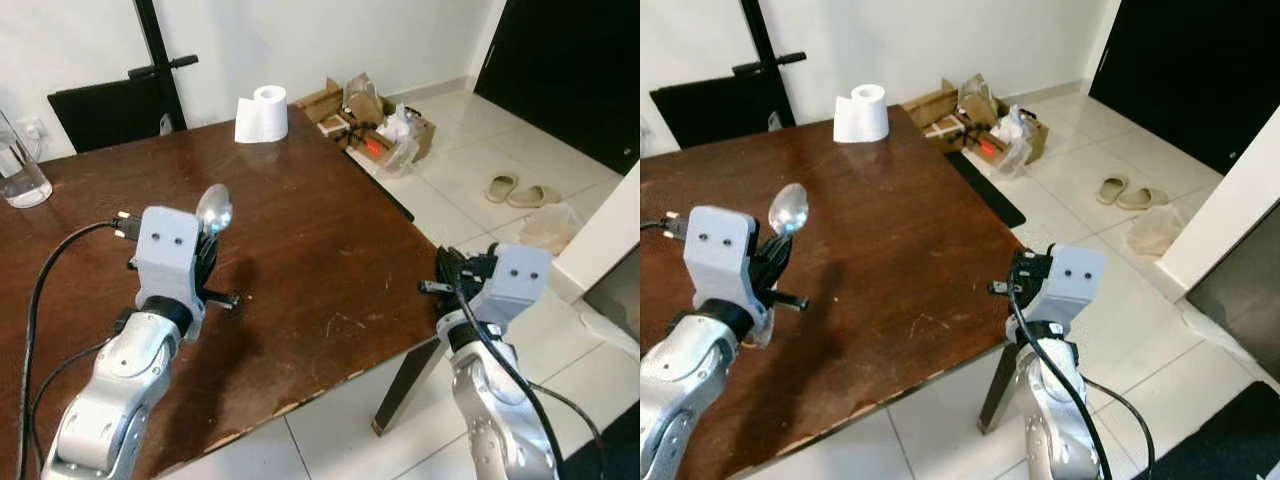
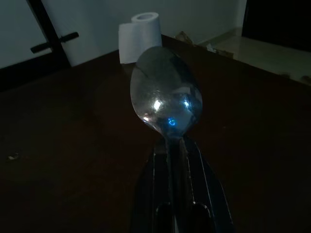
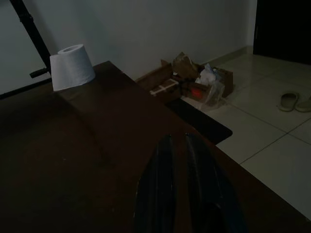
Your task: Setting the table
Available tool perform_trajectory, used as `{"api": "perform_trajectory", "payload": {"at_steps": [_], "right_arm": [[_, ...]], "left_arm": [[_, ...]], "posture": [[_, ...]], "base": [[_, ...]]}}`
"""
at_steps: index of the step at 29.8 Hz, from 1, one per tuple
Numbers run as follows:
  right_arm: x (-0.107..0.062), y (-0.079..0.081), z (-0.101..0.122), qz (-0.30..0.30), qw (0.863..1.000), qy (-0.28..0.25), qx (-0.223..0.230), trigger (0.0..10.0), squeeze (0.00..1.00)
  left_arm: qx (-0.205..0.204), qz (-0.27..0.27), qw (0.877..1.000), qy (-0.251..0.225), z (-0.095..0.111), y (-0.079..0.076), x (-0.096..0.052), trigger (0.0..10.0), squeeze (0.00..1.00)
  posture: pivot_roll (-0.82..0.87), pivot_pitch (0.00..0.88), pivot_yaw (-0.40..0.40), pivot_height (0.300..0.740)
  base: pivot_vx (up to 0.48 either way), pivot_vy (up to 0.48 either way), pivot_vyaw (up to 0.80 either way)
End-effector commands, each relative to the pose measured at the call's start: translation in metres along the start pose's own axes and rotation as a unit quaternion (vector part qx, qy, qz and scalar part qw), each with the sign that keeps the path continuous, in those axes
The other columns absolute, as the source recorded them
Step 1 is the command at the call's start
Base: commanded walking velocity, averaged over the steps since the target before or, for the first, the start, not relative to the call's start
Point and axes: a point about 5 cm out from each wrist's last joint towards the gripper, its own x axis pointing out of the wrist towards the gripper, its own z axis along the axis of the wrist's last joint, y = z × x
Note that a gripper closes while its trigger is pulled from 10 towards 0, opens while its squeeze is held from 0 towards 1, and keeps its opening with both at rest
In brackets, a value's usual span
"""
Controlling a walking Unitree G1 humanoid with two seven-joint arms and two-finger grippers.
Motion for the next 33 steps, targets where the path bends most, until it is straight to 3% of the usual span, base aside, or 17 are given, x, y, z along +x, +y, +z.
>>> {"api": "perform_trajectory", "payload": {"at_steps": [1, 10, 33], "right_arm": [[-0.0024, -0.0017, -0.0048, -0.009, 1.000, 0.012, 0.007, 10.0, 0.00], [-0.0031, 0.0012, -0.0088, -0.006, 1.000, 0.021, 0.011, 10.0, 0.00], [-0.0039, 0.0036, -0.0111, 0.006, 0.999, 0.031, 0.006, 10.0, 0.00]], "left_arm": [[-0.009, -0.001, 1.000, -0.001, -0.0017, -0.0009, 0.0010, 10.0, 0.00], [-0.018, 0.006, 1.000, -0.002, -0.0026, -0.0042, 0.0048, 10.0, 0.00], [-0.020, 0.017, 1.000, -0.001, -0.0038, -0.0026, 0.0060, 10.0, 0.00]], "posture": [[0.10, 0.150, 0.078, 0.740], [0.09, 0.145, 0.079, 0.740], [0.09, 0.153, 0.078, 0.740]], "base": [[0.000, 0.000, 0.00], [0.000, 0.000, 0.00], [-0.368, 0.000, 0.00]]}}
